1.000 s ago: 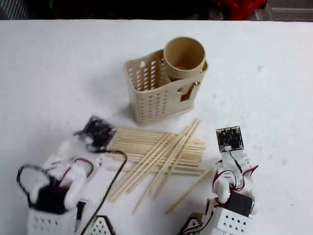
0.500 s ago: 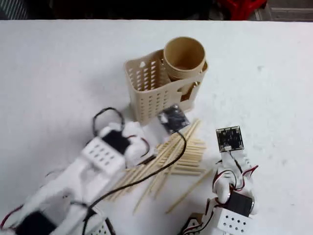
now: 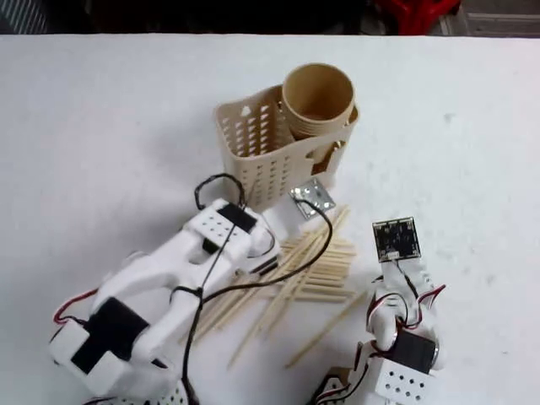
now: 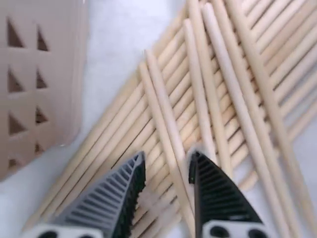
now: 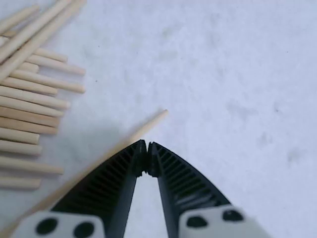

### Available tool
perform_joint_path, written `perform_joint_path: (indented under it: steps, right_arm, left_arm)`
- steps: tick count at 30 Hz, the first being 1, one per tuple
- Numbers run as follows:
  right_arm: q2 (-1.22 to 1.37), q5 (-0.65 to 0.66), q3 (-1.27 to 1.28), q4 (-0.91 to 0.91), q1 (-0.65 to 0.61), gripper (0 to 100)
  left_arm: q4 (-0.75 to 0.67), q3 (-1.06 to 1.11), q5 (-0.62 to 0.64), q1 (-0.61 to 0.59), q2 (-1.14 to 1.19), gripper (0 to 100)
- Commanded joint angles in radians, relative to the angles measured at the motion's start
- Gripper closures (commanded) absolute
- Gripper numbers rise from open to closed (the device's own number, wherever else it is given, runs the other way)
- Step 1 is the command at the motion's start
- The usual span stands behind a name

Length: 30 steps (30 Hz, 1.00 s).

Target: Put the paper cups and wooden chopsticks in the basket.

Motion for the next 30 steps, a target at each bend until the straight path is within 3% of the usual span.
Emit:
perform_joint_path:
  steps: [1, 7, 14, 21, 30]
  right_arm:
    - [-0.007, -0.011, 0.008, -0.018, 0.008, 98.1]
    - [-0.007, -0.011, 0.008, -0.018, 0.008, 98.1]
    - [-0.007, -0.011, 0.008, -0.018, 0.008, 98.1]
    - [-0.007, -0.011, 0.008, -0.018, 0.008, 98.1]
    - [-0.007, -0.011, 0.008, -0.018, 0.008, 98.1]
  left_arm:
    - [-0.021, -0.038, 0.005, -0.019, 0.028, 84]
    - [-0.035, -0.038, 0.005, -0.01, 0.056, 94]
    - [-0.028, -0.032, 0.008, -0.01, 0.054, 91]
    - [-0.026, -0.041, -0.006, -0.008, 0.048, 98]
    - [0.138, -0.109, -0.031, -0.008, -0.202, 98]
